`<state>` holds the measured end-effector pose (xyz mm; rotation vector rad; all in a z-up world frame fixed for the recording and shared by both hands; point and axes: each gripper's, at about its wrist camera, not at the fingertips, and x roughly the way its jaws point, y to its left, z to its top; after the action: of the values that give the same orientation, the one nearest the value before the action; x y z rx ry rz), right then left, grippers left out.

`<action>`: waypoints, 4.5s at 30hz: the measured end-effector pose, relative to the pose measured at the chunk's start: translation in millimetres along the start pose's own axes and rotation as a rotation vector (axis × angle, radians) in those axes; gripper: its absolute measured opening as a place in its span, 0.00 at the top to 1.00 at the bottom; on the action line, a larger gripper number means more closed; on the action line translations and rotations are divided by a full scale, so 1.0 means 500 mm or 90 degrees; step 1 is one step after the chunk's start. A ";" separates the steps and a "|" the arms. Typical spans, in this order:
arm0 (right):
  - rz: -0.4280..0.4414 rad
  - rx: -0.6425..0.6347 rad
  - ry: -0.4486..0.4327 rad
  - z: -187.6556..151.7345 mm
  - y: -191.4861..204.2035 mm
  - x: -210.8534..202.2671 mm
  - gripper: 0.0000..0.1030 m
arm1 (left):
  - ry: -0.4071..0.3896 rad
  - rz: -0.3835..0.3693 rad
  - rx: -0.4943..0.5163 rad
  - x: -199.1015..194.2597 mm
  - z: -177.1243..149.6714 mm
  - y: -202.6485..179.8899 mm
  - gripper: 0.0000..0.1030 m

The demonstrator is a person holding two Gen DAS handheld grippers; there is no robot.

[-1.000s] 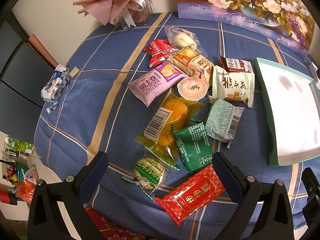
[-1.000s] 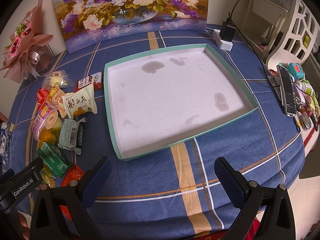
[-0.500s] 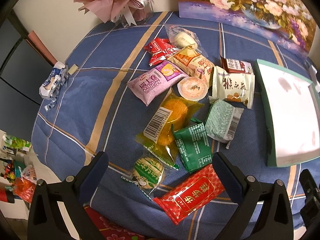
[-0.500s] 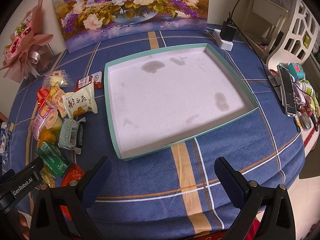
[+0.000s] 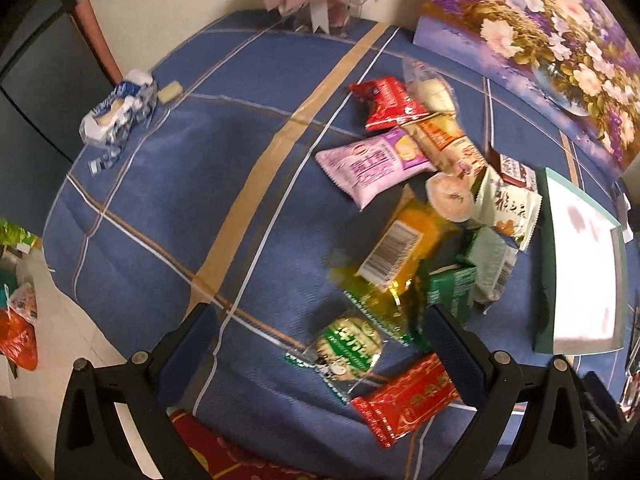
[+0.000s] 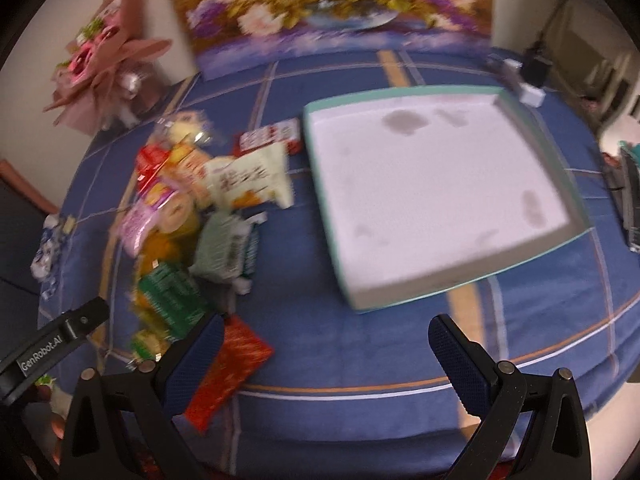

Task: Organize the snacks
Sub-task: 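Grasp the red packet with the right tool while the left tool grasps the green-wrapped cookie, then carry both snacks over the white tray and open both tools to drop them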

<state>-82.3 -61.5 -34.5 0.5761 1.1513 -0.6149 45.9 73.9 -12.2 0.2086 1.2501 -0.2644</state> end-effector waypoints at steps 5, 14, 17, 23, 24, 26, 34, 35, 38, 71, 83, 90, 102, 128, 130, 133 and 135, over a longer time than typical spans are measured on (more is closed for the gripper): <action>0.022 -0.018 0.071 -0.014 0.047 0.053 0.00 | 0.041 -0.036 -0.005 0.034 -0.007 0.013 0.00; 0.009 -0.039 0.159 -0.048 0.096 0.131 0.00 | 0.106 -0.059 0.001 0.091 -0.005 0.016 0.00; -0.002 -0.057 0.172 -0.059 0.116 0.153 0.00 | 0.125 -0.069 -0.005 0.112 -0.008 0.027 0.00; -0.003 -0.082 0.193 -0.081 0.167 0.198 0.00 | 0.134 -0.068 -0.010 0.138 -0.007 0.043 0.00; -0.002 -0.086 0.196 -0.082 0.175 0.206 0.00 | 0.135 -0.070 -0.012 0.141 -0.010 0.048 0.00; -0.002 -0.094 0.198 -0.088 0.193 0.225 0.00 | 0.138 -0.073 -0.020 0.148 -0.009 0.056 0.00; -0.025 -0.127 0.197 -0.102 0.247 0.272 0.00 | 0.146 -0.073 -0.016 0.169 -0.021 0.081 0.00; -0.026 -0.125 0.199 -0.105 0.245 0.276 0.00 | 0.148 -0.071 -0.013 0.172 -0.022 0.080 0.00; -0.024 -0.120 0.205 -0.112 0.232 0.273 0.00 | 0.154 -0.066 -0.005 0.181 -0.026 0.072 0.00; 0.010 -0.067 0.170 -0.144 0.151 0.205 0.54 | 0.186 -0.069 0.029 0.197 -0.079 0.027 0.38; -0.009 -0.121 0.183 -0.115 0.147 0.174 0.47 | 0.193 -0.061 0.030 0.190 -0.082 0.022 0.38; -0.055 -0.193 0.188 -0.137 0.191 0.187 0.39 | 0.197 -0.056 0.033 0.198 -0.077 0.006 0.37; -0.049 -0.199 0.184 -0.146 0.189 0.186 0.46 | 0.197 -0.062 0.030 0.222 -0.088 0.006 0.37; 0.021 -0.111 0.104 -0.027 0.082 0.091 0.48 | 0.127 -0.111 -0.014 0.138 -0.084 0.073 0.54; 0.028 -0.104 0.095 -0.015 0.073 0.076 0.48 | 0.117 -0.113 -0.013 0.126 -0.082 0.076 0.55; 0.037 -0.088 0.087 0.000 0.052 0.063 0.48 | 0.104 -0.118 -0.016 0.107 -0.080 0.081 0.56; 0.038 -0.075 0.079 0.011 0.036 0.052 0.48 | 0.091 -0.125 -0.016 0.088 -0.077 0.082 0.56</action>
<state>-58.6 -56.6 -55.7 0.5511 1.2732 -0.4624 36.8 120.8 -65.5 0.0833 1.4179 -0.4090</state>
